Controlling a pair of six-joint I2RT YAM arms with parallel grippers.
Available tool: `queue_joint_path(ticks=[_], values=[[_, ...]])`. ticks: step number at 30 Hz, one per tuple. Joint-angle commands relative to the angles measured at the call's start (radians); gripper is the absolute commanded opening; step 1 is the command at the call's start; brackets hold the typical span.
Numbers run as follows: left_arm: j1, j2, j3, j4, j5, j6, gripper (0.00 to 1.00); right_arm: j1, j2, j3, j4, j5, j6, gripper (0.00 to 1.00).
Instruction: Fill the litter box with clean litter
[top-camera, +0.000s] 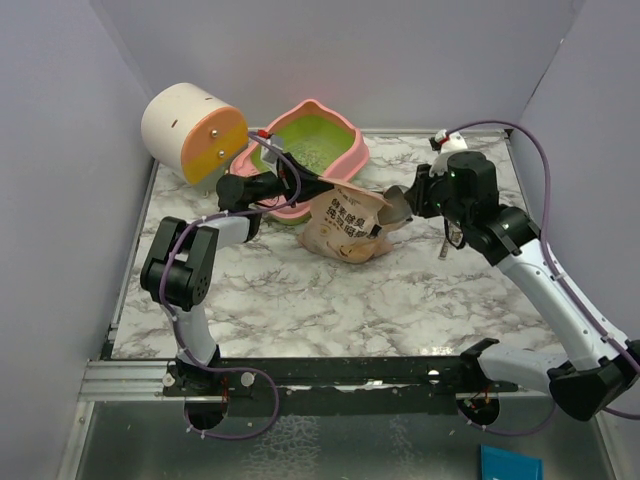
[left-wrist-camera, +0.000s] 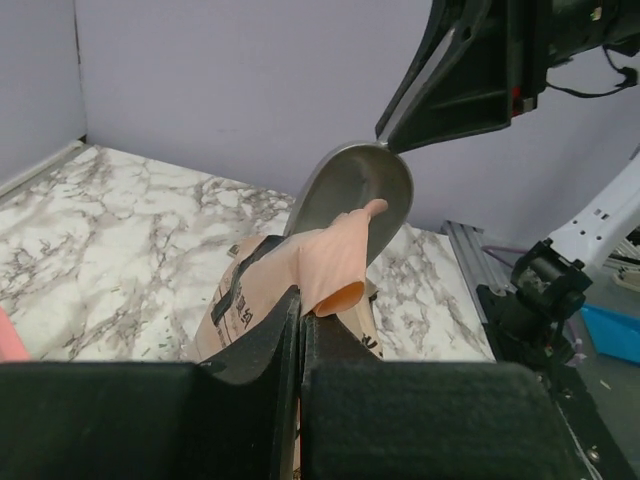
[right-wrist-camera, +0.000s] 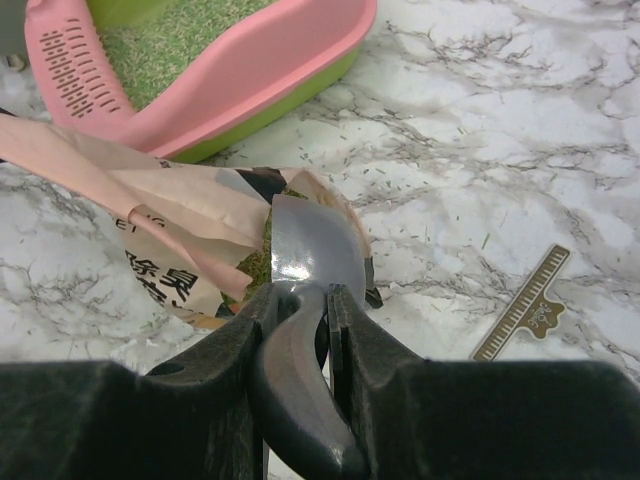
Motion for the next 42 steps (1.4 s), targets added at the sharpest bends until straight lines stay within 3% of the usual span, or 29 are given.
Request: queue_joint_path(ticks=[1, 10, 42], values=[[0.005, -0.019, 0.008, 0.163, 0.05, -0.112, 0.0, 0.002, 0.031, -0.025, 0.062, -0.048, 0.02, 0.01], [0.006, -0.098, -0.077, 0.093, 0.018, -0.01, 0.0, 0.001, 0.116, -0.085, 0.143, -0.084, 0.032, 0.01], [-0.025, -0.123, -0.1, -0.016, -0.031, 0.08, 0.0, -0.001, 0.341, -0.309, 0.323, -0.288, 0.091, 0.01]])
